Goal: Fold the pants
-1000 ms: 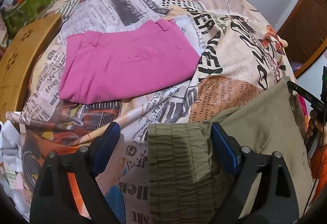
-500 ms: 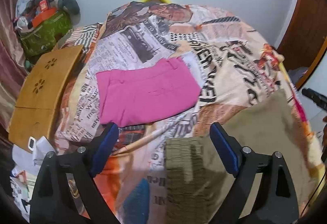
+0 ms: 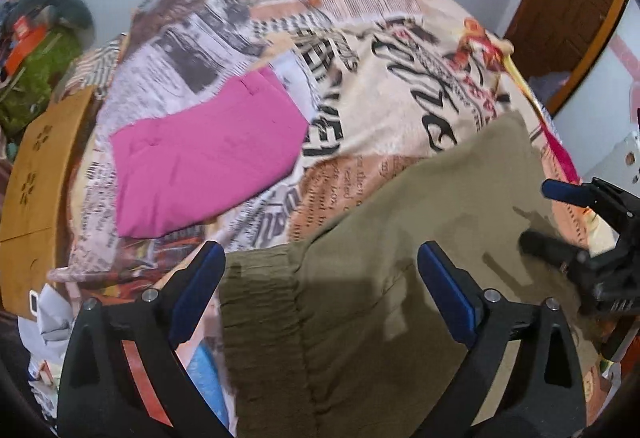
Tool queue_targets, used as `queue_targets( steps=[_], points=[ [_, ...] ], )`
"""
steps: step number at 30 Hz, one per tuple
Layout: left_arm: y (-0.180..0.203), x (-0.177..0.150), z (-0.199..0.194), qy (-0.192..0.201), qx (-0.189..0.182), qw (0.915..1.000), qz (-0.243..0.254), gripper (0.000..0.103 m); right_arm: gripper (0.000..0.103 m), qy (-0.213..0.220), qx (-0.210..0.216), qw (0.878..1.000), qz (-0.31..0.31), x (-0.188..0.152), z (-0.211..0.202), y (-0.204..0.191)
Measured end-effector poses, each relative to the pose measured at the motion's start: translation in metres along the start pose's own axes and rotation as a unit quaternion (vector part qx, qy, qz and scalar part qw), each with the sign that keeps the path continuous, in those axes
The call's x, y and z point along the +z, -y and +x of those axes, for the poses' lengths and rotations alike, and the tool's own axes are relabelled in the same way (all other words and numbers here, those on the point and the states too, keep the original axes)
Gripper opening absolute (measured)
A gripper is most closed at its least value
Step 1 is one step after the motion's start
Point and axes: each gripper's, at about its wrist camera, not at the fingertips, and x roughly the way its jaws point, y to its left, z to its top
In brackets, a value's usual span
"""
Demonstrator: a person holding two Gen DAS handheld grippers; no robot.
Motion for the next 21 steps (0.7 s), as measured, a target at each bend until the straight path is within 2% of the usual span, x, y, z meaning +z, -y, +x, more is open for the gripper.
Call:
queue_targets(
  steps=[6, 9, 12, 21],
  points=[
    [0.001, -0.005, 0.04, -0.063, 0.012, 0.998, 0.001, 0.098, 0.086, -0.067, 0.013, 0.998, -0.009, -0.004, 0.036, -0.001],
    [0.013, -0.015, 0.04, -0.06, 0.037, 0.9966, 0.044, 0.098, 0.086, -0.095, 0.023, 0.995, -0.002, -0.011, 0.045, 0.004],
    [0.022, -0.022, 0.034, -0.046, 0.056, 0.995, 0.068, 0.098, 0.086, -0.099, 0.023, 0.995, -0.004, -0.016, 0.04, 0.005],
    [0.014, -0.039, 0.01, -0.046, 0.039, 0.9978, 0.028, 0.098, 0.086, -0.094, 0.008, 0.996, -0.002, -0.038, 0.012, 0.001]
  ],
)
